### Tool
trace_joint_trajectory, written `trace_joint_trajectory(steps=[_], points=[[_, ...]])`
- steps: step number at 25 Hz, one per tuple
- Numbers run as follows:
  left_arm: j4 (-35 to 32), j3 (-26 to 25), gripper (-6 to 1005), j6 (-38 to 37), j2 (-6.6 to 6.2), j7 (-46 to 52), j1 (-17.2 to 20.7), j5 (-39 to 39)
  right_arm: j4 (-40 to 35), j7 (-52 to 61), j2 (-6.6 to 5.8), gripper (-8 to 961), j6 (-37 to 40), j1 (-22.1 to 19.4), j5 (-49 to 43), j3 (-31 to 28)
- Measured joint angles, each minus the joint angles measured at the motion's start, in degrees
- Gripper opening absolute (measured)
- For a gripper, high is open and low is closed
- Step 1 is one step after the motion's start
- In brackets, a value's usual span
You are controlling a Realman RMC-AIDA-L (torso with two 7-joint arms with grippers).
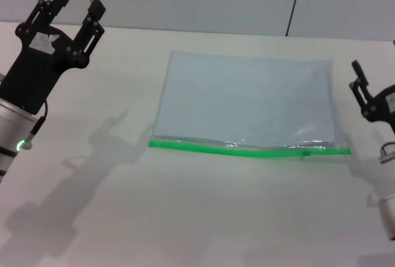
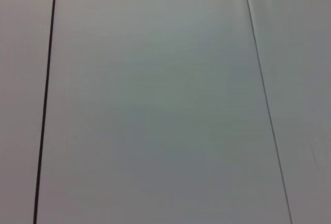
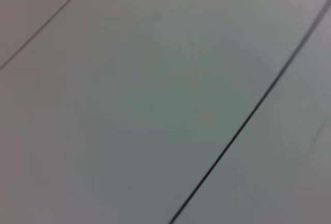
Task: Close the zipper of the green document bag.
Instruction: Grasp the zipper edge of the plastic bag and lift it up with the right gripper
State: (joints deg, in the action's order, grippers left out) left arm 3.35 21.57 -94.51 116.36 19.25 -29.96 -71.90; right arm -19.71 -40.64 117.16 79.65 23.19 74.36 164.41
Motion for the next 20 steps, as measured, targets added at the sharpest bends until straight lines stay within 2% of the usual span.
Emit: trace_joint_trajectory(steps=[7, 11, 20], points=[[-0.1, -0.4, 633, 0.6, 0.0, 0.0, 0.4, 0.0, 0.1, -14.9, 0.09, 696, -6.2, -1.3, 0.1, -0.1], [-0.2, -0.4, 633, 0.7, 0.0, 0.0, 0.5, 0.1, 0.1, -24.5, 0.09, 742, -11.0, -1.6, 4.1, -0.2], [-0.2, -0.5, 632, 0.7, -0.02, 0.0, 0.6, 0.1, -0.2, -34.0, 0.08, 754, -16.0, -2.2, 8.2, 0.3]])
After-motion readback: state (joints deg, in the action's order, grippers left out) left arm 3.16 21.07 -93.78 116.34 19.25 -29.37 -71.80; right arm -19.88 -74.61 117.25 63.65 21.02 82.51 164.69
